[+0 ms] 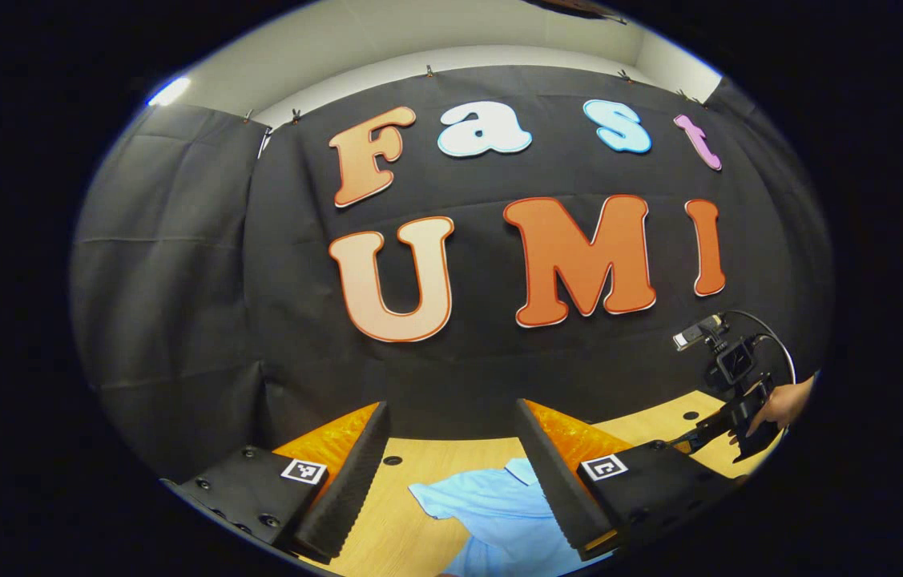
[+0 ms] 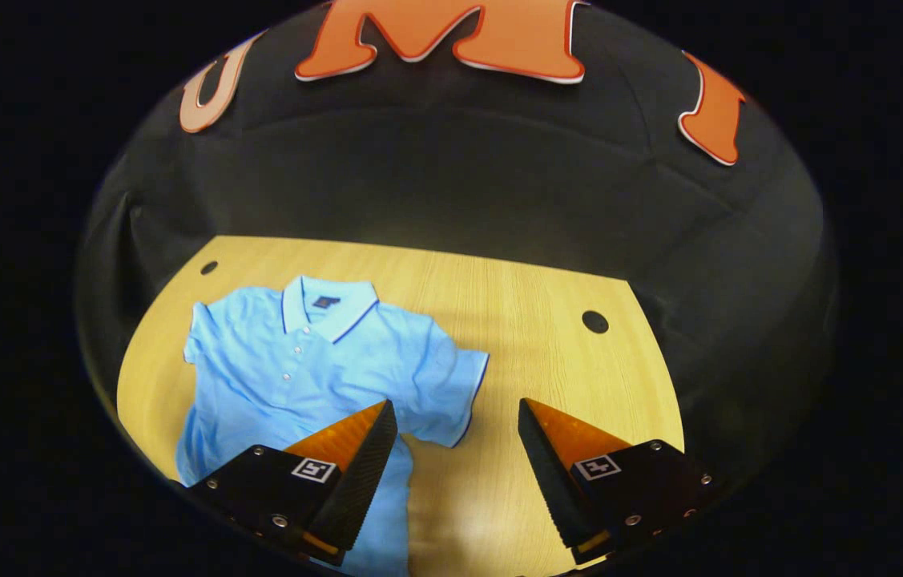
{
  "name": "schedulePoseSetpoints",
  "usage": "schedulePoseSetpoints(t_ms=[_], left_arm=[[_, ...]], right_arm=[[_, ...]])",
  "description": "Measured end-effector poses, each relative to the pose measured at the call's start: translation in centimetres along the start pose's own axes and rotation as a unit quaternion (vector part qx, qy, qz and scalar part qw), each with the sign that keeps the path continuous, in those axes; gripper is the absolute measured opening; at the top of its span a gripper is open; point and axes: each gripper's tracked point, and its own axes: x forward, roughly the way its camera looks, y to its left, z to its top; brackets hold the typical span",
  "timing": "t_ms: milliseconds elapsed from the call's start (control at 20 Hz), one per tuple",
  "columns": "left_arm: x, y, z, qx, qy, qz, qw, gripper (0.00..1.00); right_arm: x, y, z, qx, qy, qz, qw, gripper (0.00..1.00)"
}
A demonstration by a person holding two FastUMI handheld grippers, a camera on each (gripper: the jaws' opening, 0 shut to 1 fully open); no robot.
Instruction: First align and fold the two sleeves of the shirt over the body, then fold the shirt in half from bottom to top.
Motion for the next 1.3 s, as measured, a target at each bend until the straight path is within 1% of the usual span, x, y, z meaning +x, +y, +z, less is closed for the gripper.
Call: schedulePoseSetpoints(t_ms=[100,200,350,550,600,700,800,850,900,1050,1100,1150,1200,1300], left_arm=[[-0.1,0.7,-0.6,0.002,0.011,0.015,1.000,1.00],[-0.2,1.0,-0.9,0.004,0.021,0.029,0.999,0.99],[-0.2,1.3,-1.3,0.013,0.030,0.043,0.999,1.00],[-0.1,0.6,-1.3,0.024,0.038,0.044,0.998,1.00],[0.1,0.4,-1.3,0.027,0.038,0.044,0.998,1.00],[0.3,0.1,-1.3,0.032,0.040,0.043,0.998,1.00],[0.3,-0.2,-1.3,0.035,0.042,0.042,0.998,1.00],[0.4,-0.3,-1.3,0.037,0.045,0.042,0.997,1.00],[0.3,-0.3,-1.5,0.038,0.048,0.042,0.997,1.00],[0.2,-0.7,-1.6,0.040,0.052,0.042,0.997,1.00],[0.3,-0.8,-1.5,0.041,0.053,0.041,0.997,1.00],[0.1,-1.0,-1.7,0.042,0.053,0.041,0.997,1.00],[0.0,-1.1,-1.6,0.042,0.053,0.040,0.997,1.00],[-0.2,-1.1,-1.5,0.043,0.052,0.040,0.997,1.00]], right_arm=[[2.0,-0.3,-1.0,0.005,0.028,0.004,1.000,0.91],[3.7,-0.5,-1.9,0.008,0.057,0.005,0.998,0.88],[6.5,-1.1,-2.5,-0.001,0.080,-0.001,0.997,0.83],[9.3,-0.4,-3.9,0.006,0.123,0.011,0.992,0.79],[9.9,-0.2,-4.4,0.010,0.137,0.010,0.990,0.73],[11.1,0.3,-5.0,0.020,0.153,0.011,0.988,0.70],[11.8,0.4,-5.4,0.031,0.167,0.010,0.985,0.62],[12.0,0.6,-5.5,0.035,0.170,0.013,0.985,0.56],[12.3,0.9,-5.7,0.038,0.176,0.016,0.984,0.52],[12.1,1.6,-5.7,0.054,0.184,0.027,0.981,0.27],[12.3,1.8,-5.7,0.057,0.181,0.028,0.981,0.17],[12.4,2.0,-5.5,0.058,0.176,0.030,0.982,0.15],[12.4,2.0,-5.3,0.061,0.174,0.033,0.982,0.07],[12.1,2.6,-4.3,0.094,0.161,0.051,0.981,0.03]])
